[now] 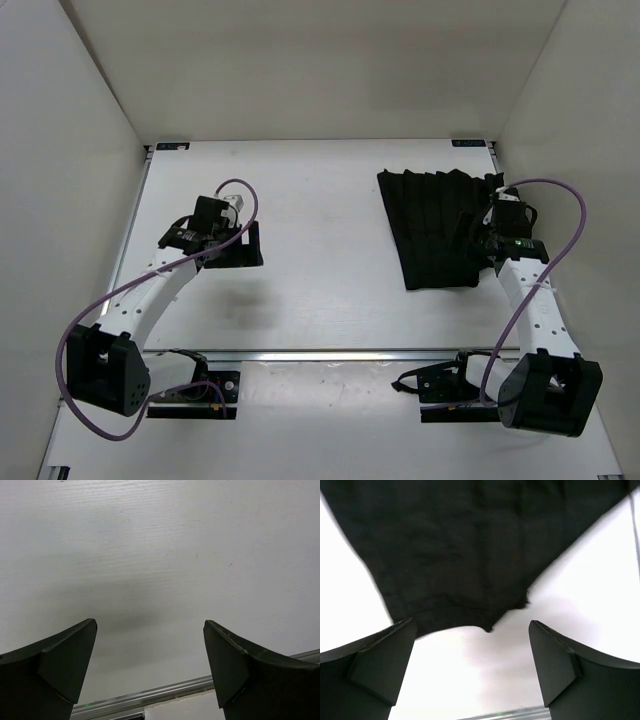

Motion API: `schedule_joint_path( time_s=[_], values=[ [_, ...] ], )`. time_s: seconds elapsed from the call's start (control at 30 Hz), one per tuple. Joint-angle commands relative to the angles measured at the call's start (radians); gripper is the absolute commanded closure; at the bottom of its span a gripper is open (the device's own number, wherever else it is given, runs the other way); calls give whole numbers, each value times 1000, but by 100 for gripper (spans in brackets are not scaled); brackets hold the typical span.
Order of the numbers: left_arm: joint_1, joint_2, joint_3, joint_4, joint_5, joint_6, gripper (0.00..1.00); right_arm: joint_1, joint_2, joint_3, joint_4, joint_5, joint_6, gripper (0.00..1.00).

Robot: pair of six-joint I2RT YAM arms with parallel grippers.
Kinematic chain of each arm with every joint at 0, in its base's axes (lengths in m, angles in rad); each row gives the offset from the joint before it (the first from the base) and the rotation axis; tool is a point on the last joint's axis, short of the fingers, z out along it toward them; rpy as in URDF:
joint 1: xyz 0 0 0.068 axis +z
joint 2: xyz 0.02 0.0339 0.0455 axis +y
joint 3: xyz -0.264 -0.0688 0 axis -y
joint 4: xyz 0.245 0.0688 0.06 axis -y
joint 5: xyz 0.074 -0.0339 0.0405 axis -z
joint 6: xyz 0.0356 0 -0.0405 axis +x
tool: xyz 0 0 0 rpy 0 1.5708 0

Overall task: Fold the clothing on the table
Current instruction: Flatten the skirt out

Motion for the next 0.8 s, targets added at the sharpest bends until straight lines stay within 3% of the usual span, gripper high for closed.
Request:
schedule_joint_path(
  time_s=[0.0, 0.37, 0.57, 0.67, 0.7, 0.73, 0.77],
  values=[
    [-7, -60, 31, 13, -41, 25, 1, -15, 20, -18, 20, 52, -32, 7],
    [-8, -110, 7, -6, -62, 37, 1, -63, 219, -40, 213, -40, -4, 3],
    [-11, -103, -4, 10, -25, 25, 1, -29, 342, 0, 282, -100, 51, 11],
    [-7, -100, -3, 10, -21, 25, 1, -9, 386, 13, 297, -100, 68, 19],
    [-7, -104, 1, 16, -21, 30, 1, 2, 397, 20, 296, -99, 68, 26],
    [-4, -103, 1, 14, -16, 25, 2, -3, 418, 29, 290, -97, 69, 36],
    [-2, -103, -1, 14, -18, 27, 1, 0, 434, 39, 290, -93, 72, 60]
  ],
)
